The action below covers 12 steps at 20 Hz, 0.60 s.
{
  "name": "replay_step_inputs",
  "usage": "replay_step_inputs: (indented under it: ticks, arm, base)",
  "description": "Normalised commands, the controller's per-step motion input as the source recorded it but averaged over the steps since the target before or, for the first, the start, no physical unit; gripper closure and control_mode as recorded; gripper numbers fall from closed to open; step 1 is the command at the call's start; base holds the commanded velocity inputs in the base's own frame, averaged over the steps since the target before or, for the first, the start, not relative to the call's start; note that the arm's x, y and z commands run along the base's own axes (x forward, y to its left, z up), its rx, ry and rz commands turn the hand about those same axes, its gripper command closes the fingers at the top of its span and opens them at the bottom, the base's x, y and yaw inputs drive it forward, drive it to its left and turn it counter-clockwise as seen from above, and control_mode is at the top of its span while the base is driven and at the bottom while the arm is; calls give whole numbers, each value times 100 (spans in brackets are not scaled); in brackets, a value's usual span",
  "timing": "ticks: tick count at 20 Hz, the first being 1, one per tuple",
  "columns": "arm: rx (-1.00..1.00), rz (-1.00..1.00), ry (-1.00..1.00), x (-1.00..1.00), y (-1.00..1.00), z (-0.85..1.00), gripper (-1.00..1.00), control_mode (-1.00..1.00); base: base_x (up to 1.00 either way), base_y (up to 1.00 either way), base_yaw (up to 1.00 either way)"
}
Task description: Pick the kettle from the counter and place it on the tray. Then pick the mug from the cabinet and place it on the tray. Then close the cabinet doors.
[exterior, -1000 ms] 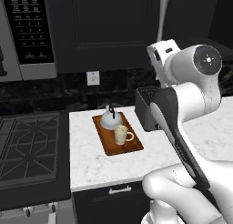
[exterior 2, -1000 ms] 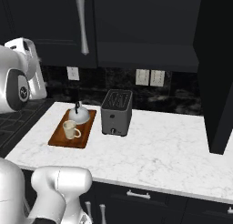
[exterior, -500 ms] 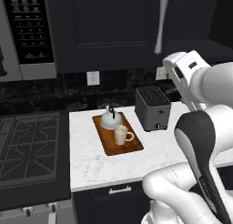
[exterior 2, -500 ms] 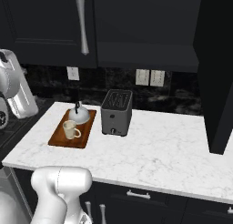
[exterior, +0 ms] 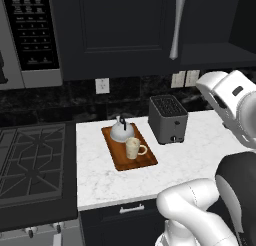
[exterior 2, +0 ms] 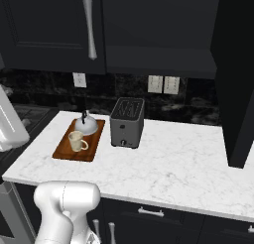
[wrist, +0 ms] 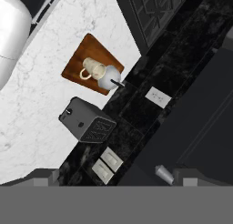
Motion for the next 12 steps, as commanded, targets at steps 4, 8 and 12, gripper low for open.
replay_step_inputs:
  ticks: [4,8,12]
  arm:
    - [-10,0,0,-41,-24,12,-100,-100]
    - [-4,0,0,-11,-34,5,-100,-100]
    - [-1,0,0,0,-44,8,-100,-100]
  base:
    - [0,0,0]
    - [0,0,0]
    - [0,0,0]
